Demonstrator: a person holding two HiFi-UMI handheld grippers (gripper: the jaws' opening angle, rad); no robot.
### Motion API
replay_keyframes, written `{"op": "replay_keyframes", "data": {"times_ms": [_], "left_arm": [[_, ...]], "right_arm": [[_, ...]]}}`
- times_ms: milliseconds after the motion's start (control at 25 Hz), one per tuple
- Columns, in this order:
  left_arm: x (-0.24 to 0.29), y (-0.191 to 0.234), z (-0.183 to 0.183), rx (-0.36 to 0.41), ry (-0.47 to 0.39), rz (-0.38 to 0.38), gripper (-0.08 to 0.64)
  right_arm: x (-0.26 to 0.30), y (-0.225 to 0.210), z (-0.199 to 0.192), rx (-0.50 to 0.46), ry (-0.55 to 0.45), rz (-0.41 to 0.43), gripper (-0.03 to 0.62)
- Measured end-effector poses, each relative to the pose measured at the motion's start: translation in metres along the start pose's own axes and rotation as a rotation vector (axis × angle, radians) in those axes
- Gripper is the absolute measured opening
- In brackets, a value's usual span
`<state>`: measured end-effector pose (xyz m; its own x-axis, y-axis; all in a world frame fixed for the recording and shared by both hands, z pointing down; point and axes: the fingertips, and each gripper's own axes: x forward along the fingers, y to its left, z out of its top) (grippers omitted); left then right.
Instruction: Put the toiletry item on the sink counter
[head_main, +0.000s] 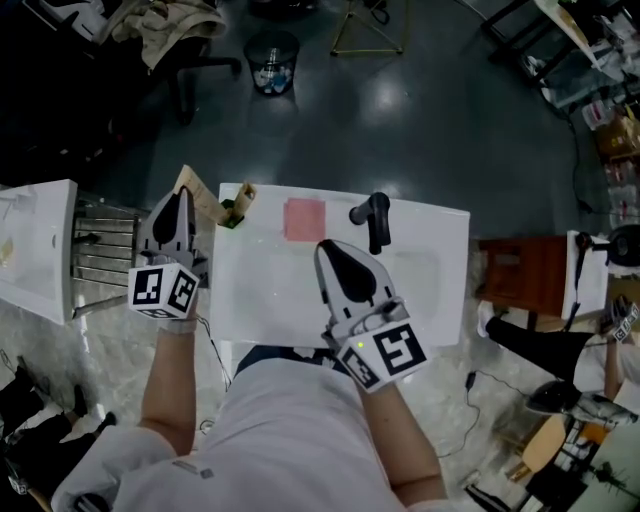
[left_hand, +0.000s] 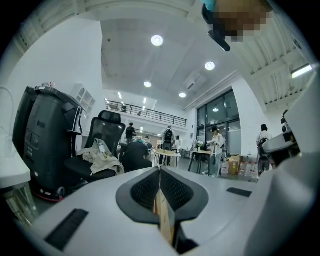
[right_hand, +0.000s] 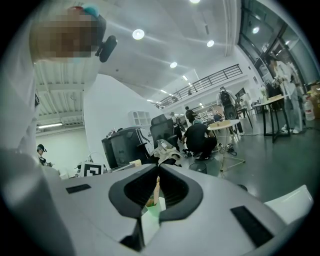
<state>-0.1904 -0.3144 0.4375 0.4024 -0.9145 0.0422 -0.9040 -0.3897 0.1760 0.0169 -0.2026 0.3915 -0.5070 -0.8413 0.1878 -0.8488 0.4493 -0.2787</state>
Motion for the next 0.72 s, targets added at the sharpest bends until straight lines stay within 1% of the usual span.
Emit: {"op": "replay_keyframes", "data": {"times_ms": [160,720], "left_arm": [[0.001,-0.002,-0.014,0.025,0.011,0.000,0.020],[-0.002,-0.003,-0.044,0.038,0.038,0.019,0.023]], "right_arm": [[-0.002,-0.001,-0.005,0.002,0.012,-0.006,0.029],[-0.008,-0.005,-0.022,0.015,0.048,-0.019,0.029]]}}
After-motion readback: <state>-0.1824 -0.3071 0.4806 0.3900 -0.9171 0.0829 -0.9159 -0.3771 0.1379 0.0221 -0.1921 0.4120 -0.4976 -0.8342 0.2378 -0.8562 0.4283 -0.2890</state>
